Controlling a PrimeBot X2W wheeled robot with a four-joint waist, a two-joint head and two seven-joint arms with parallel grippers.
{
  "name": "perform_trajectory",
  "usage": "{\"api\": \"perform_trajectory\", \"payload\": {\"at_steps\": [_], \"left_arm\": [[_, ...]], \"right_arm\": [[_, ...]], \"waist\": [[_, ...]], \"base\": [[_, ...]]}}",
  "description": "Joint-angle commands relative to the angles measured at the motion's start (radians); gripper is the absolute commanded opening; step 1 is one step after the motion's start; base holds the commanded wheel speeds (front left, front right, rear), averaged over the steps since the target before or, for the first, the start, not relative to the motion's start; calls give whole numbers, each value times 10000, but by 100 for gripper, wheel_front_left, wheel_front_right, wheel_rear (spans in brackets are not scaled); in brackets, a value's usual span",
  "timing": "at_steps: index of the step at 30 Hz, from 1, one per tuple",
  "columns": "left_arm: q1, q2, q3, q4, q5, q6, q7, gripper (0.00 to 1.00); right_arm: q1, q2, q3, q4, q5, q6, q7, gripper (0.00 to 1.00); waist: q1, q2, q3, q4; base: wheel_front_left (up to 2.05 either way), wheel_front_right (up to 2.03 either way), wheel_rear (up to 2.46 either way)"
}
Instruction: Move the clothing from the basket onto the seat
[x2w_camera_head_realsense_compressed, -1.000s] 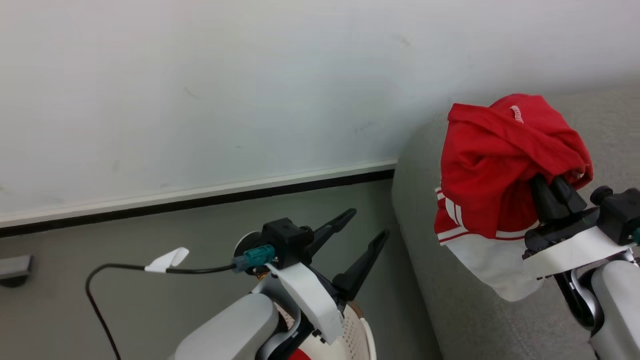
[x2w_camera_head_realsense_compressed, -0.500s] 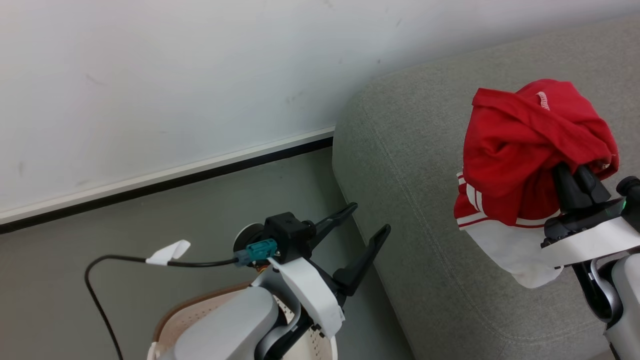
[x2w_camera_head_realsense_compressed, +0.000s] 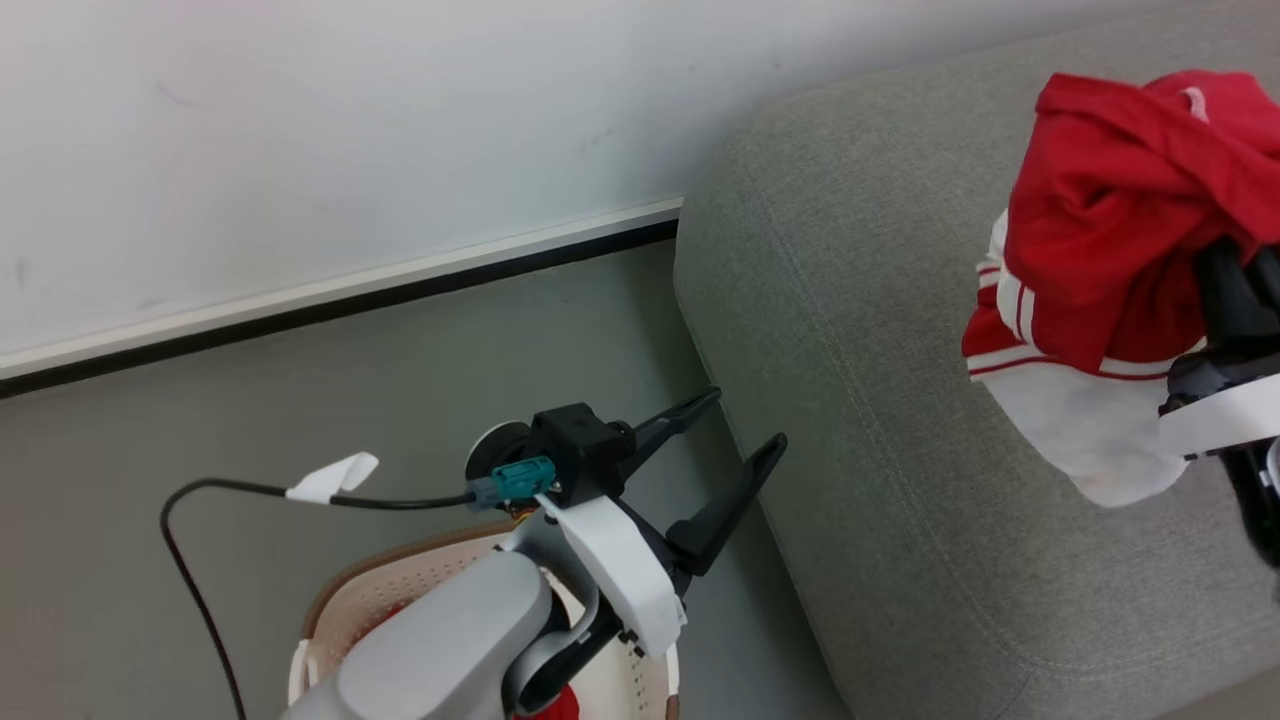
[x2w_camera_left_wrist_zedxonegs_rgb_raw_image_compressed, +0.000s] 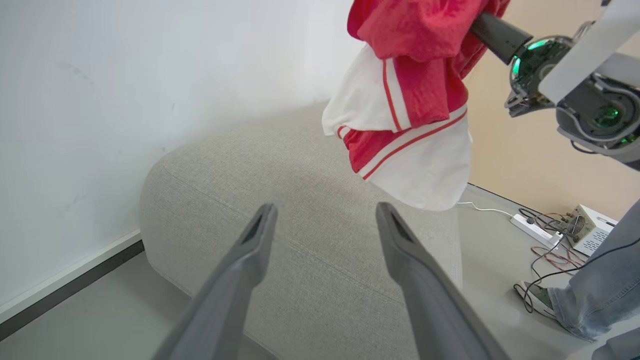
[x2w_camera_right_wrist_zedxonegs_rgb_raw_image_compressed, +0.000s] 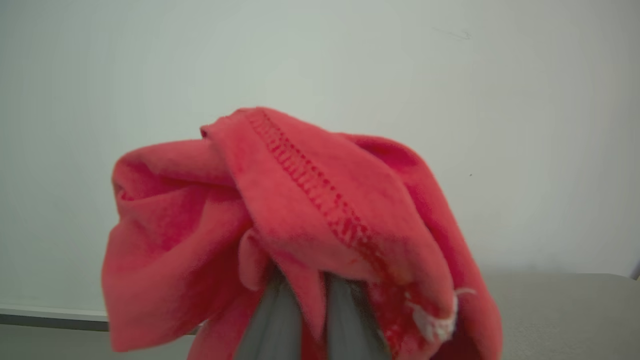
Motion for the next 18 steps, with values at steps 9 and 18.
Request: {"api": "perform_trajectory", "payload": {"at_steps": [9,18], "left_arm": [[-665,300,-21,-390,219,-71,283,100],[-1409,494,35,-877,412,-137,465,100]], "right_arm": [[-1603,-761,-280,790,667,-22,528,0],[-3051,-1950,-555,1472,1027,-22,930,0]], "waist": [[0,-1,1218,686],[0,-1,2762,1428]], "base": [[0,0,0],[0,0,0]]}}
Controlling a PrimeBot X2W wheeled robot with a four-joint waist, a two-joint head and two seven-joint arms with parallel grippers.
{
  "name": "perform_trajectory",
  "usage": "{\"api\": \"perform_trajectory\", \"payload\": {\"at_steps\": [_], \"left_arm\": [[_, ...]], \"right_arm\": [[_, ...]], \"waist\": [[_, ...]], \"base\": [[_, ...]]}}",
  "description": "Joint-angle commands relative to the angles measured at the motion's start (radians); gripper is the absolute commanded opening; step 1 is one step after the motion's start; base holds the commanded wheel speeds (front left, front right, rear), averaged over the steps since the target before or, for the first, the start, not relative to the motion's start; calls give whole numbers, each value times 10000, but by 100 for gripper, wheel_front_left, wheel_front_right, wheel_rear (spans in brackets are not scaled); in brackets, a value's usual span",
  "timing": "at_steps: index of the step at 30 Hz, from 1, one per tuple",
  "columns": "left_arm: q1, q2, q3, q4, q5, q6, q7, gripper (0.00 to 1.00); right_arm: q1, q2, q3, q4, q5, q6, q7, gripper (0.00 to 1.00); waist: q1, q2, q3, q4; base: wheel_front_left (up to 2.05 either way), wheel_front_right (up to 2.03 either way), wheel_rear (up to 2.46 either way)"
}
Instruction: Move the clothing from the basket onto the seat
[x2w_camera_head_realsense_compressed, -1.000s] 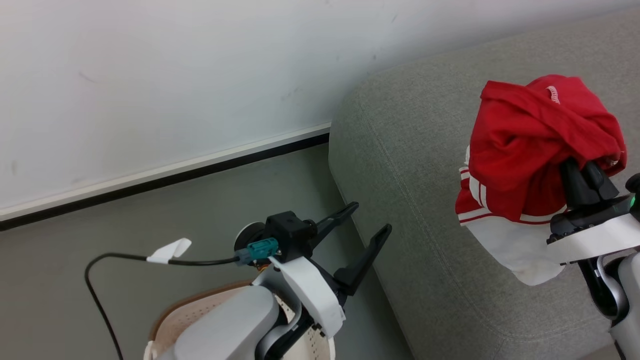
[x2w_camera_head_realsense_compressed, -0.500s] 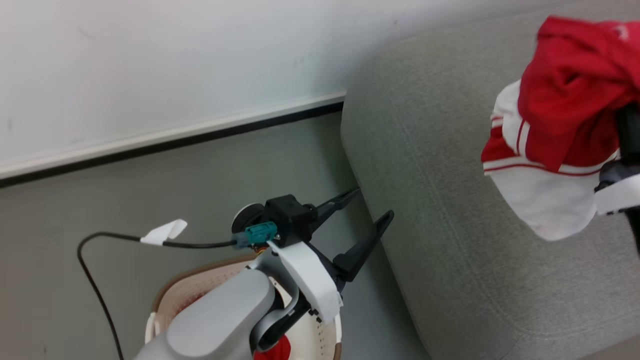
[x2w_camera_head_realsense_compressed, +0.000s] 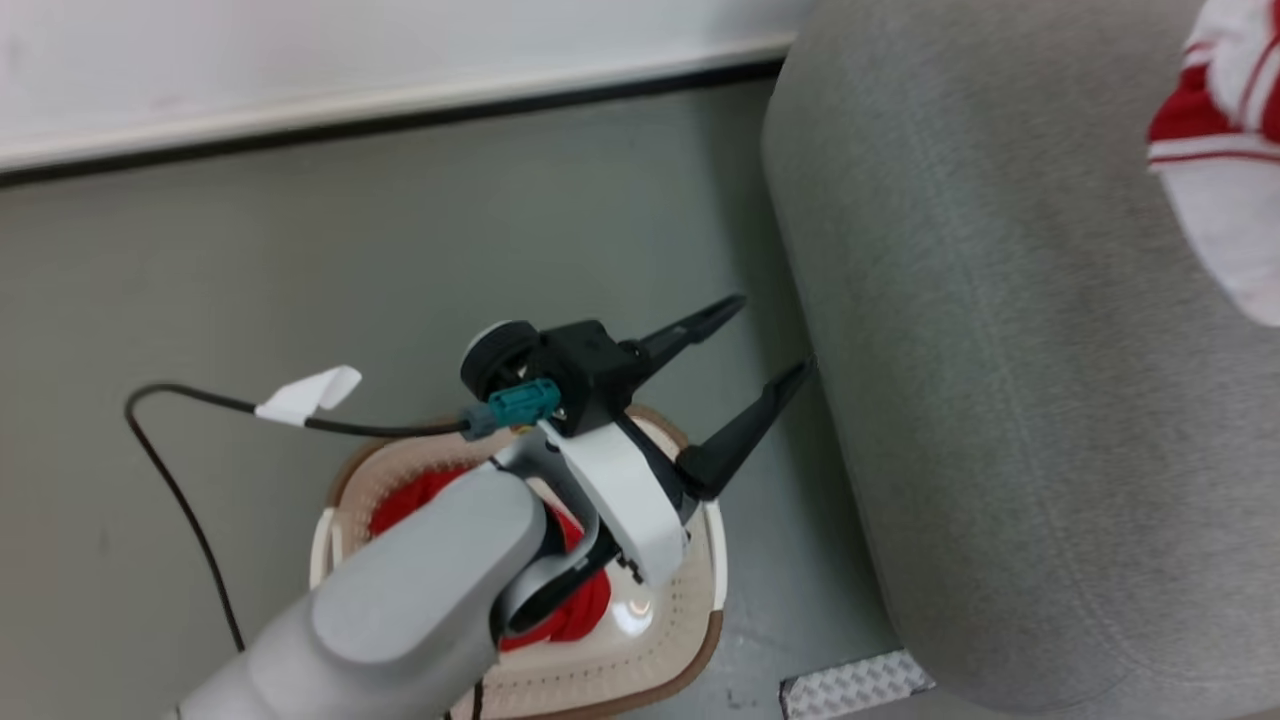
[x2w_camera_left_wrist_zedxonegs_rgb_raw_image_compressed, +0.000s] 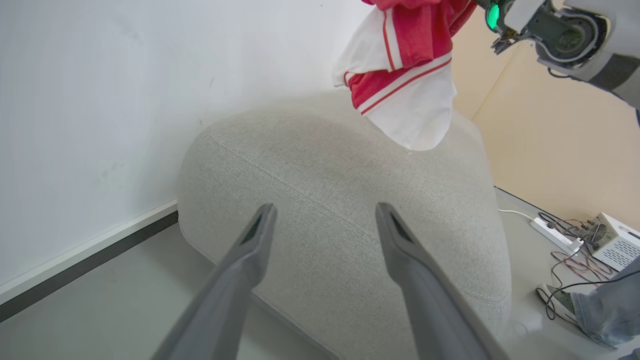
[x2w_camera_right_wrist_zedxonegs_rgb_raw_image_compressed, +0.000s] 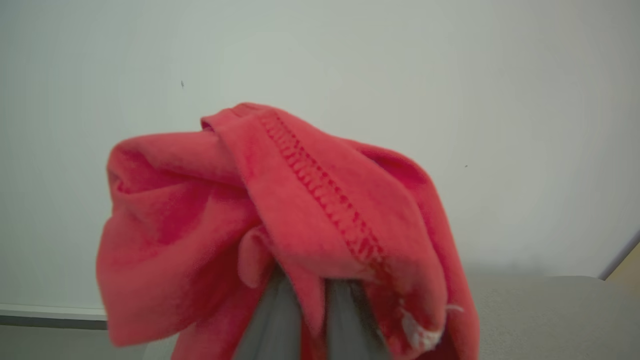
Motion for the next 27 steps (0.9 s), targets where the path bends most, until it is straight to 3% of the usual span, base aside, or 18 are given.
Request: {"api": "perform_trajectory", "payload": {"at_steps": [1,6,13,24,25,26,27], "left_arm": [[-222,151,46,-93,88,-44,8,100],[-674,174,38,-286,281,-86,69,100],[-971,138,-12,-238,469,-82,-29,100],[-881,30,-16,220,258,-136,-351,100],[-876,6,-21,252,246,-130,-361,100],[-859,-17,-24,281,224,-132,-387,100],[-838,-28,-18,315,205,-112,-423,100]], "right_arm": [[-292,-178,-35,103,119,-22,99,0],[-717,-863,114,505,-130,-22,393,0],[-920,-1325,172,1413,-52,-22,783,0],[-658,-1417,715,2934,570,-22,2806,0],[-665,-1442,764,3040,580,-22,2958,18],[-666,-1436,792,3120,610,-22,3067,47],[-664,-1411,795,3210,633,-22,3177,96]], "waist": [[-2,0,735,439],[-2,0,1509,800],[-2,0,2048,1122],[-2,0,1865,1353],[-2,0,1828,1365],[-2,0,1780,1376],[-2,0,1727,1383]], "base": [[0,0,0],[0,0,0],[0,0,0],[0,0,0],[0,0,0],[0,0,0],[0,0,0]]}}
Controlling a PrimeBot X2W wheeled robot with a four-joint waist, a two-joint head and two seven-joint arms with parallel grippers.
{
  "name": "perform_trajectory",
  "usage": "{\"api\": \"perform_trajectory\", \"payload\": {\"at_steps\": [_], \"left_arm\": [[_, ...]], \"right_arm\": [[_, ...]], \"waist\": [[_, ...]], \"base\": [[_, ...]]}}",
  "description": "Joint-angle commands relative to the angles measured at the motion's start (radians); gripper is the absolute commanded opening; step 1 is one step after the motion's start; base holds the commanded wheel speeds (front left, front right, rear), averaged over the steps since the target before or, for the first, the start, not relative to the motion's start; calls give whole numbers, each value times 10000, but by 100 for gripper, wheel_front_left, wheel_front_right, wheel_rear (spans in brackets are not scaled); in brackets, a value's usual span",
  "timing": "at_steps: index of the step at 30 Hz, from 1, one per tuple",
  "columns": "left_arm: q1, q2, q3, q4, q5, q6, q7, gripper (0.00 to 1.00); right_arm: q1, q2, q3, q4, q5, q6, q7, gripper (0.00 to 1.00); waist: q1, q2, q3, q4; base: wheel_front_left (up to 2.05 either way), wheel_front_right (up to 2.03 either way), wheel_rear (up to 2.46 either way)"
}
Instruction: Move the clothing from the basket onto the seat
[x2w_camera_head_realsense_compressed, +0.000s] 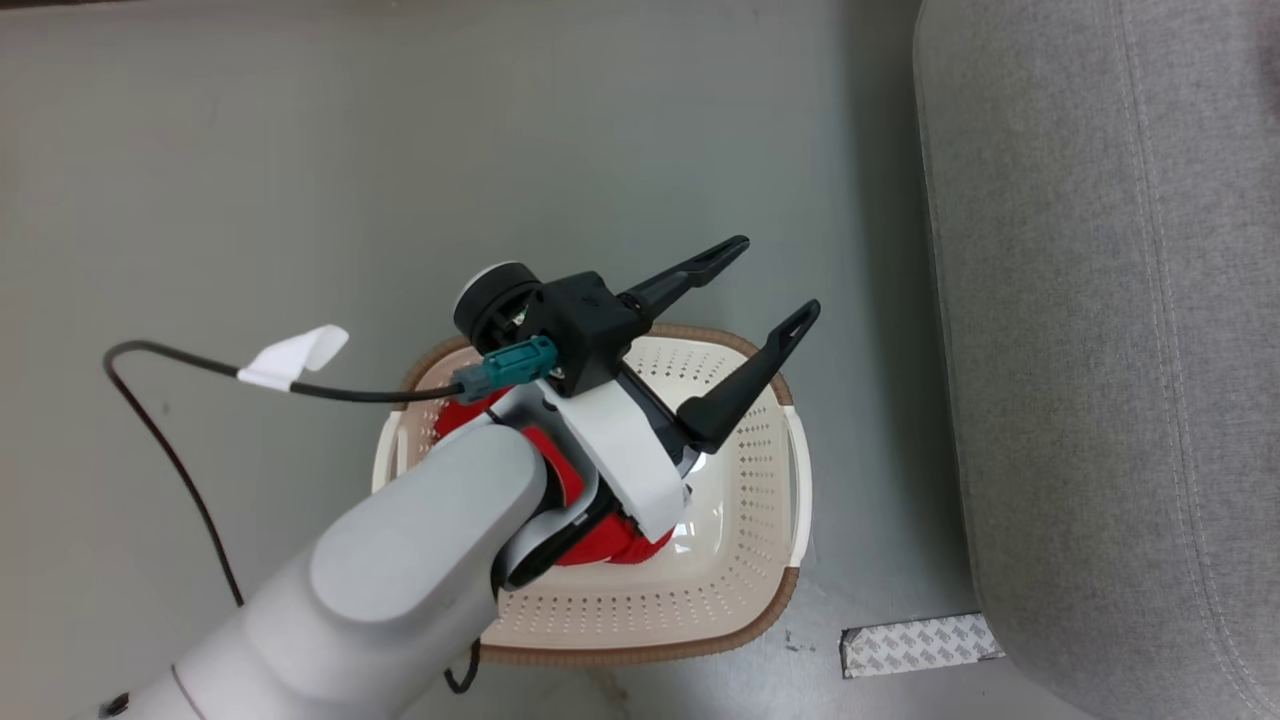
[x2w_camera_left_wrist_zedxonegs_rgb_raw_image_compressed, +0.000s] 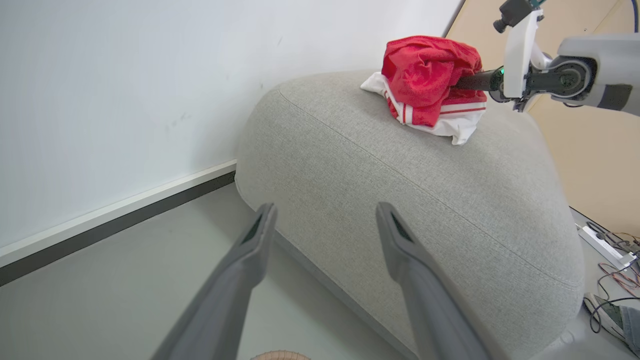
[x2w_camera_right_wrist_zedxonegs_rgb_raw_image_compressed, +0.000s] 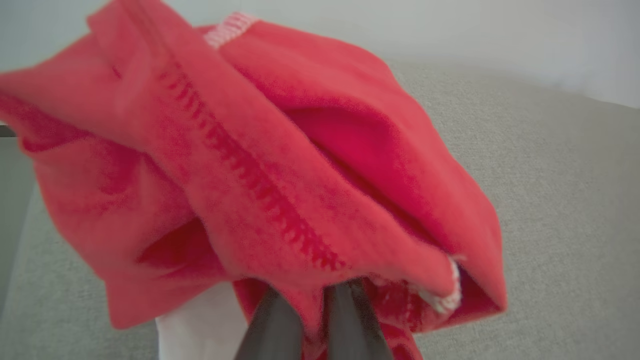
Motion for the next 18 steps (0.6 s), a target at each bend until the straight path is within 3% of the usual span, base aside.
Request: {"api": "perform_trajectory", "payload": {"at_steps": [1,8,18], "left_arm": [[83,2,48,77,-99,51,-116,100],[293,145,189,310,-201,196,-257,100],[1142,260,364,508,-593,420,-562,100]], "right_arm": [[111,1,15,199,71,-22,205,100],[294,18,225,366,67,-22,444,100],[1018,104,638,17,177,-22,326,100]], "waist": [[-1,-1,-130,21],[-1,-1,-677,-5],[-1,-1,-2267,-358]], "base": [[0,0,0],[0,0,0],[0,0,0]]}}
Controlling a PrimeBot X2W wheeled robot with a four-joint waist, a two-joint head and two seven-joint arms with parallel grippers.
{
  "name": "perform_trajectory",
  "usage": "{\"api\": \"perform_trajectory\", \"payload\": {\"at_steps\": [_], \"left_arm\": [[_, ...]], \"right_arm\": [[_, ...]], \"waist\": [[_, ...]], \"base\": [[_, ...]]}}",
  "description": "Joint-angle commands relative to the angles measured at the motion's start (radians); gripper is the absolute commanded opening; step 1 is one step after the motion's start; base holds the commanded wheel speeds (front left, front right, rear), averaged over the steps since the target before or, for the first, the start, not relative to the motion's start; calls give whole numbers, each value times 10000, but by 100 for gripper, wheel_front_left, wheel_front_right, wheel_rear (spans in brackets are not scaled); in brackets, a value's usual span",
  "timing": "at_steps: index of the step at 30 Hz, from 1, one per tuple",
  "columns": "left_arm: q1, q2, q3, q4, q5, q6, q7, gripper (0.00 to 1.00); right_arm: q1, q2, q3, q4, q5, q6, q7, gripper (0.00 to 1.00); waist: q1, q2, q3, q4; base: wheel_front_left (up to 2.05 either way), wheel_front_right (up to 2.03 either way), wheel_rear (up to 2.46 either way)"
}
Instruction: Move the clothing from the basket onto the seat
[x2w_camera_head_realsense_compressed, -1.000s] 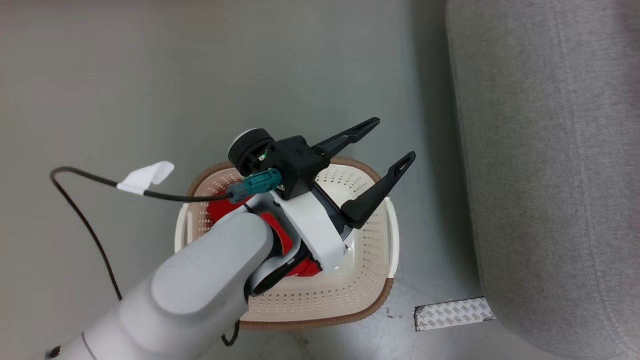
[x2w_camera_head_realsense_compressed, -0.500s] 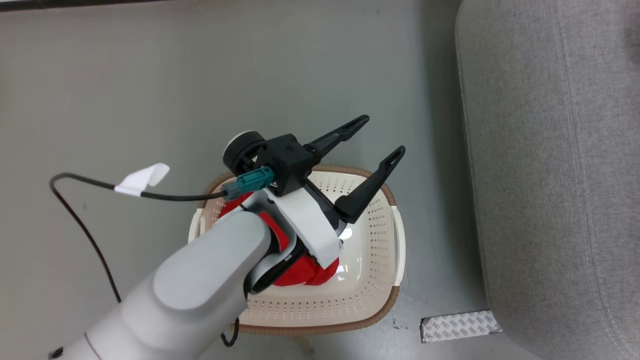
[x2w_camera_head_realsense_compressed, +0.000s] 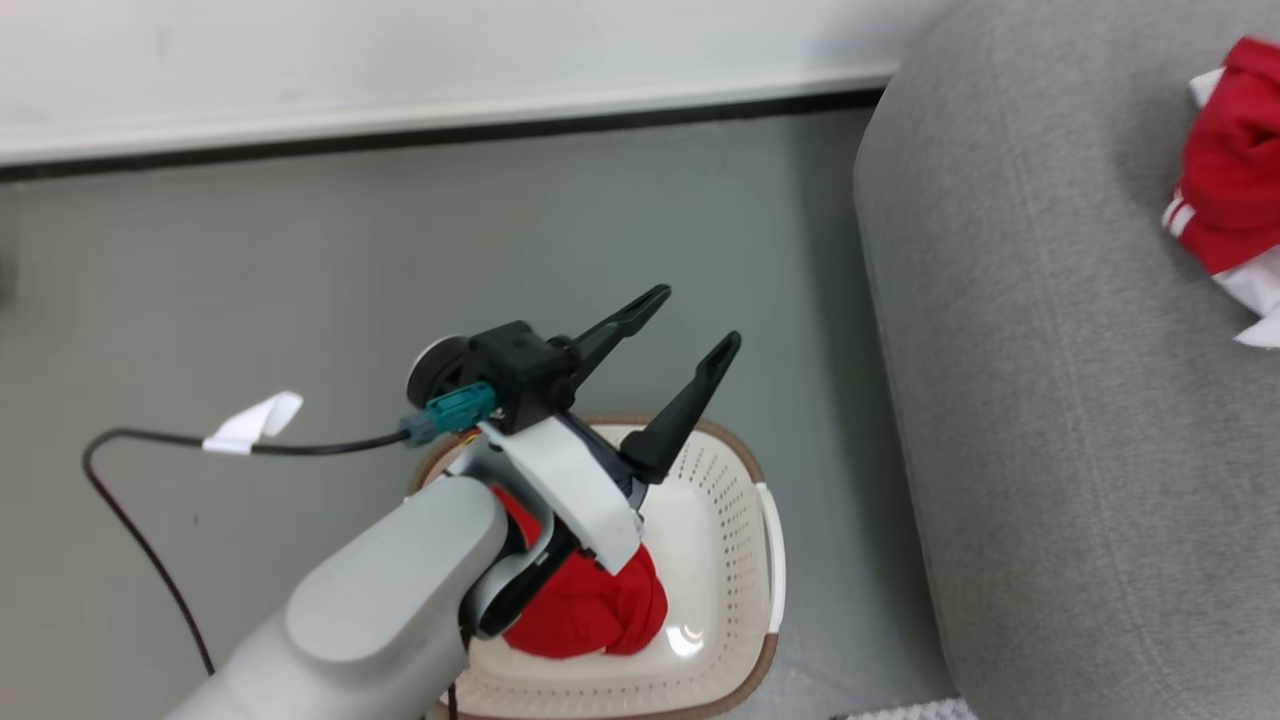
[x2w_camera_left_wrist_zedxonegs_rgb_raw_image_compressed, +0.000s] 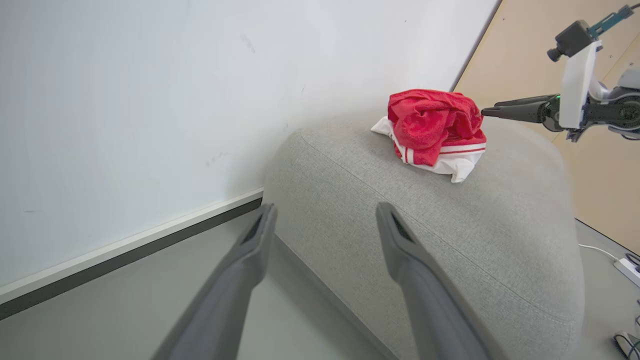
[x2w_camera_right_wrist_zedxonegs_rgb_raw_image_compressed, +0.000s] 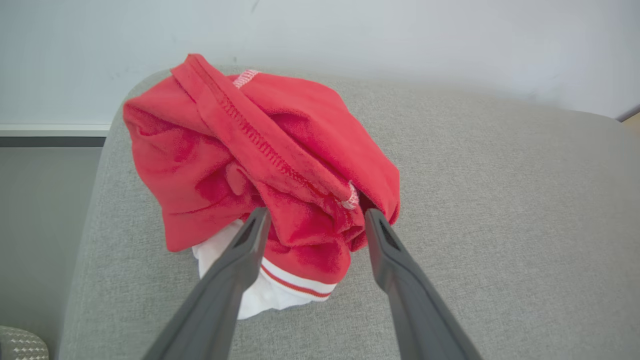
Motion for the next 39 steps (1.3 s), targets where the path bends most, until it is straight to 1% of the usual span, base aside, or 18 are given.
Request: {"api": "perform_trajectory", "payload": {"at_steps": [1,4,7,11,15,20,23,29,34,39], "left_arm": [[203,81,59,24,-85,65,-135,100],[511,149,210,-10,-195,214,-202,100],[809,227,361,-50,-313,341,-263,100],[1189,360,582,-117,-422,541,-338,100],[1567,530,888,-272,-521,792,-369,100],[2294,766,1566,-579,-730,1173,-418,100],[2747,924,2019,-774,-778,1331,-402,100],[3917,1117,3192,-1404,-381,1684,-408,100],[5031,1301,4146,-1664,125,2019,-408,100],[6044,1191,5279,-1883,640,2264,-409,100]], "right_arm": [[218,-113,27,-150,34,-22,-126,100],[501,-349,122,-572,-170,-22,-415,100],[752,-408,100,-1053,-251,-22,-753,100],[1024,-325,16,-1824,-361,-22,-1060,100],[1231,-72,-60,-2602,-537,-22,-1470,100],[1460,501,-200,-3377,-894,-22,-2139,100],[1717,906,-232,-3736,-1048,-22,-2533,100],[2667,1916,-427,-4189,-1390,-22,-3638,100],[3786,2701,-584,-4423,-1791,-22,-4262,100],[4892,3309,-776,-4755,-2294,-22,-4640,100]], "waist": [[1,-1,-524,-150],[1,-1,-1034,-163],[1,-1,-1537,-107],[1,-1,-2131,43],[1,-1,-2557,247],[1,-1,-3020,625],[1,-1,-3325,889],[1,-1,-3886,1413],[1,-1,-4217,1710],[1,-1,-4341,1866]], "base": [[0,0,0],[0,0,0],[0,0,0],[0,0,0],[0,0,0],[0,0,0],[0,0,0],[0,0,0],[0,0,0],[0,0,0]]}}
